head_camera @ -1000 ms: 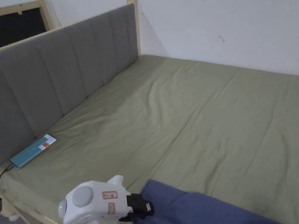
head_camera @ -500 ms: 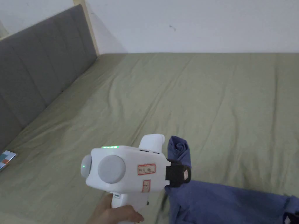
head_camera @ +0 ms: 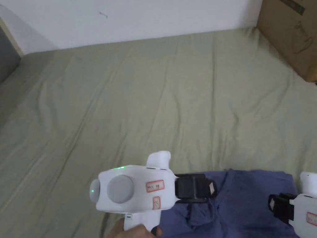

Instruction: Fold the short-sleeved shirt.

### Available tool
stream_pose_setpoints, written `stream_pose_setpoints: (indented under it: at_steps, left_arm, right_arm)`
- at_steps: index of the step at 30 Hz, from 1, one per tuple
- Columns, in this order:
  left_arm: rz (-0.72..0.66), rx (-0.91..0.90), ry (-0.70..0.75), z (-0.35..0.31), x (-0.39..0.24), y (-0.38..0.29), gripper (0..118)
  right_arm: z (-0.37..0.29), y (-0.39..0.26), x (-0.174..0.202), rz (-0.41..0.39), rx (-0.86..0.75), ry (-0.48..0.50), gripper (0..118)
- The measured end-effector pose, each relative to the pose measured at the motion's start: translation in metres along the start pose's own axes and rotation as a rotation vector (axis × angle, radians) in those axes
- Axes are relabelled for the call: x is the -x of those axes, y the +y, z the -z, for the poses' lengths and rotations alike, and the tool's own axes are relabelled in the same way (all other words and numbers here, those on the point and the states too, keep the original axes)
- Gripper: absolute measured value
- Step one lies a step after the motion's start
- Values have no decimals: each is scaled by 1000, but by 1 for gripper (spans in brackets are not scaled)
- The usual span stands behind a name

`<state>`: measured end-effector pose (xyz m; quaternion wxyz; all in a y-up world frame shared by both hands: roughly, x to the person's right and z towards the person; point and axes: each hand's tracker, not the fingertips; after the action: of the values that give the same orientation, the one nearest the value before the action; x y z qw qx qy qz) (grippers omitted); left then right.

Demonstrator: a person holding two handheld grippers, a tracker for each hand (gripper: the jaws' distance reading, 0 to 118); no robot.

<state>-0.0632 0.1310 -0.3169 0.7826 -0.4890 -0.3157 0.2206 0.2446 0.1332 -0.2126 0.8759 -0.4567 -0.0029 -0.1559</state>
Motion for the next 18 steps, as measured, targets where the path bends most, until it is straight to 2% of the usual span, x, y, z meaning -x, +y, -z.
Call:
stream_pose_setpoints:
  at_steps: [1, 2, 3, 4, 5, 8, 13, 18]
  left_arm:
    - [-49, 2, -16, -7, 5, 1, 106]
    - [-67, -24, -37, -12, 10, 1, 96]
    - [-78, -48, -47, -15, 13, 0, 65]
    - [-48, -38, 24, -20, 20, -1, 30]
    - [-43, -31, 89, -18, 23, -3, 5]
    - [-19, 52, 172, -5, 36, -14, 4]
    - [-62, 143, 126, 31, 34, -33, 4]
    - [-51, 186, -1, 54, 2, -48, 4]
  right_arm:
    - [0, -1, 0, 6, -1, -3, 0]
    - [1, -1, -2, 11, -2, -4, 0]
    - [2, -2, -2, 13, 0, -1, 0]
    - [3, -4, 0, 16, 0, 2, 0]
    - [4, -5, 2, 19, 1, 4, 0]
    - [10, -6, 4, 16, 10, 21, 0]
    - [16, -6, 7, -8, 33, 33, 0]
    - [17, -6, 7, -8, 45, 27, 0]
